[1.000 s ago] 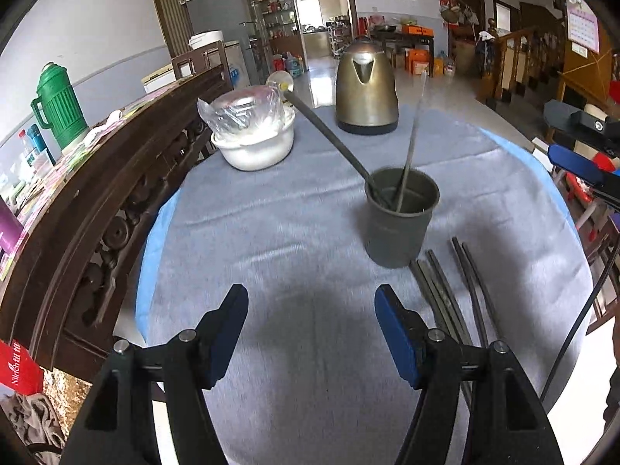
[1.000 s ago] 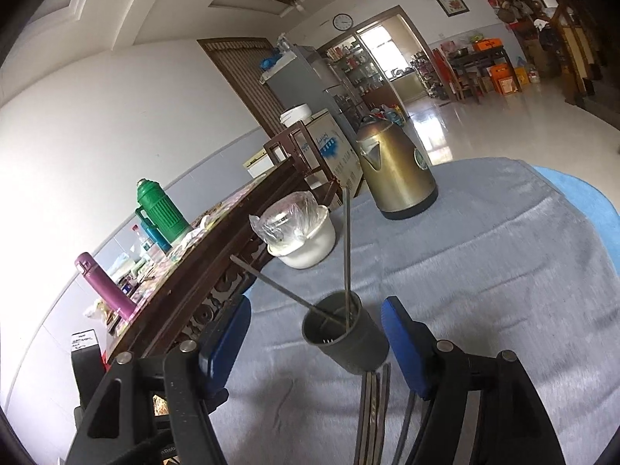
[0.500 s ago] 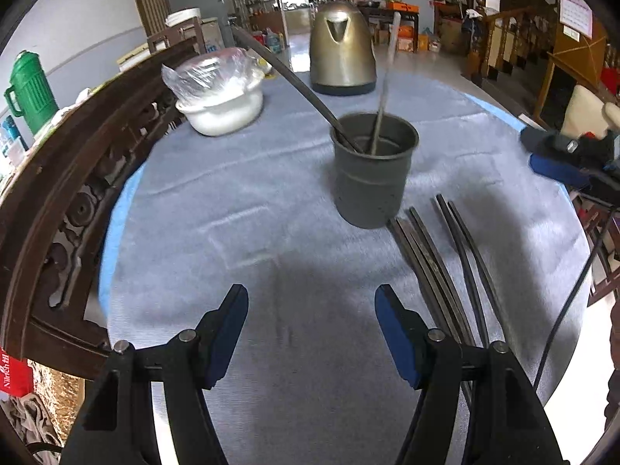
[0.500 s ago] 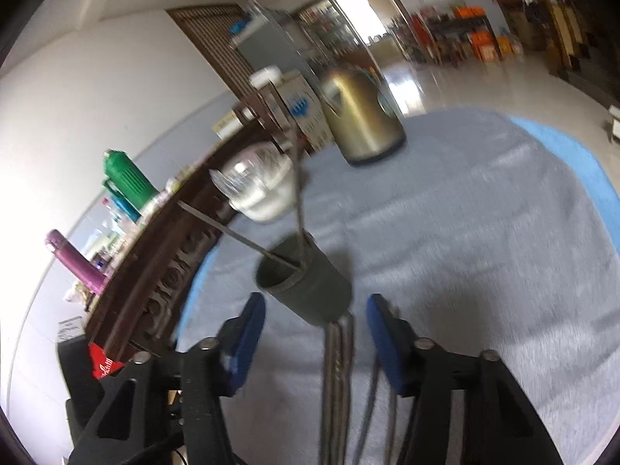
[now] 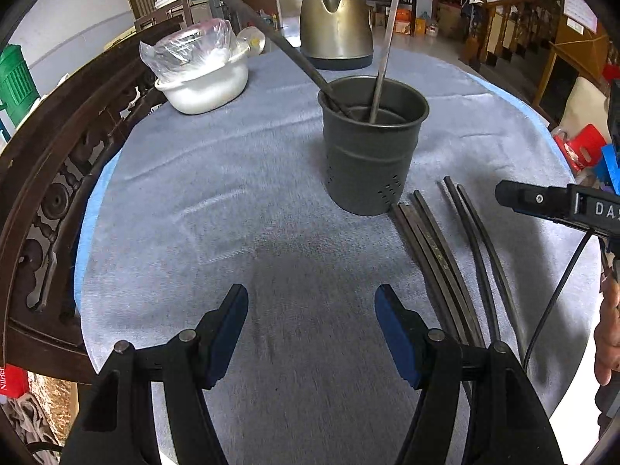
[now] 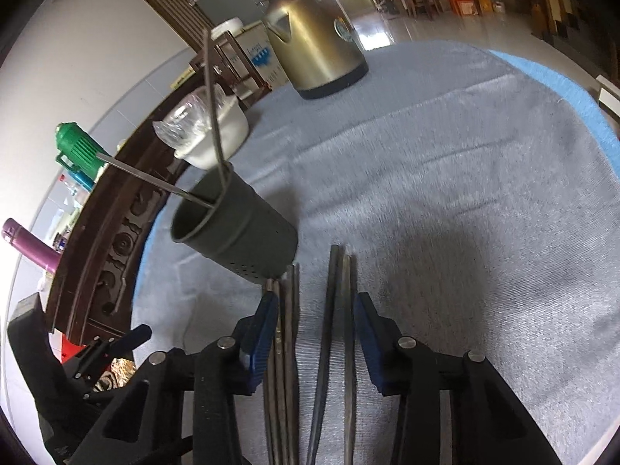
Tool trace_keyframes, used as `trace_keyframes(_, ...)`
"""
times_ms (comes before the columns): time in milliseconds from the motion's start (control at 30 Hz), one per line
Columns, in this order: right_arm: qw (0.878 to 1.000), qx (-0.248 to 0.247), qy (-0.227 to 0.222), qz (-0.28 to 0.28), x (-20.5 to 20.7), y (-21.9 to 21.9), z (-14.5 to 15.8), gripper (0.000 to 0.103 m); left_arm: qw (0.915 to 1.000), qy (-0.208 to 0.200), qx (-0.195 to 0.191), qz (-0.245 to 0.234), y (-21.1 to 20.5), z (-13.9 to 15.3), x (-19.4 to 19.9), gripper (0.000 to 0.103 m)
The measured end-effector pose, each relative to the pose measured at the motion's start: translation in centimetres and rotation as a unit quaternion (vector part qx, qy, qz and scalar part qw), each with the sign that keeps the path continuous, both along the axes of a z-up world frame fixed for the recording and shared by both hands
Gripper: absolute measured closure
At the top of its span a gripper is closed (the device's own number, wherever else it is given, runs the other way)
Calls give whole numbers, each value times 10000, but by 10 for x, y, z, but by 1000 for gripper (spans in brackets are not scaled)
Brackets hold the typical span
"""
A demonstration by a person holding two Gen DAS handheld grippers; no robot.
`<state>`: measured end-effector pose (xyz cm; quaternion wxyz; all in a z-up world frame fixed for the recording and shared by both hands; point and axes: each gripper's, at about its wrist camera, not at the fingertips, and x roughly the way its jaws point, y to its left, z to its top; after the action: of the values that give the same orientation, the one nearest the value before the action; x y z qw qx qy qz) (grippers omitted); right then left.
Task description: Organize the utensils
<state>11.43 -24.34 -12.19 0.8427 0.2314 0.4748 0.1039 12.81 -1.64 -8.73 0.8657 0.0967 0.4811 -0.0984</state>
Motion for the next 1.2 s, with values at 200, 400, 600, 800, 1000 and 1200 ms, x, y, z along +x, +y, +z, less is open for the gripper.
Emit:
trace_keyframes(200,9997,-36,261,2,10,0,-15,63,10000,54,16,2,-2,-4,8,34)
trace_keyframes(400,9991,-94,419,34,16,1,-26,63,10000,62,75,-12,-6,-8,13,34)
trace_keyframes(600,9987,-76,499,42,22,1,-32,63,9997,101,214,-97,-14,-14,15,34)
trace_keyframes(800,9985,-94,533,51,28,1,-36,63,9995,214,189,-93,-15,-22,22,34)
trace_keyframes(1000,9984,-200,504,132,39,11,-38,65,9987,375,-329,80,-6,-23,37,34)
trace_keyframes(1200,9983,-323,448,197,43,16,-40,79,9961,441,-766,15,-11,-25,44,34)
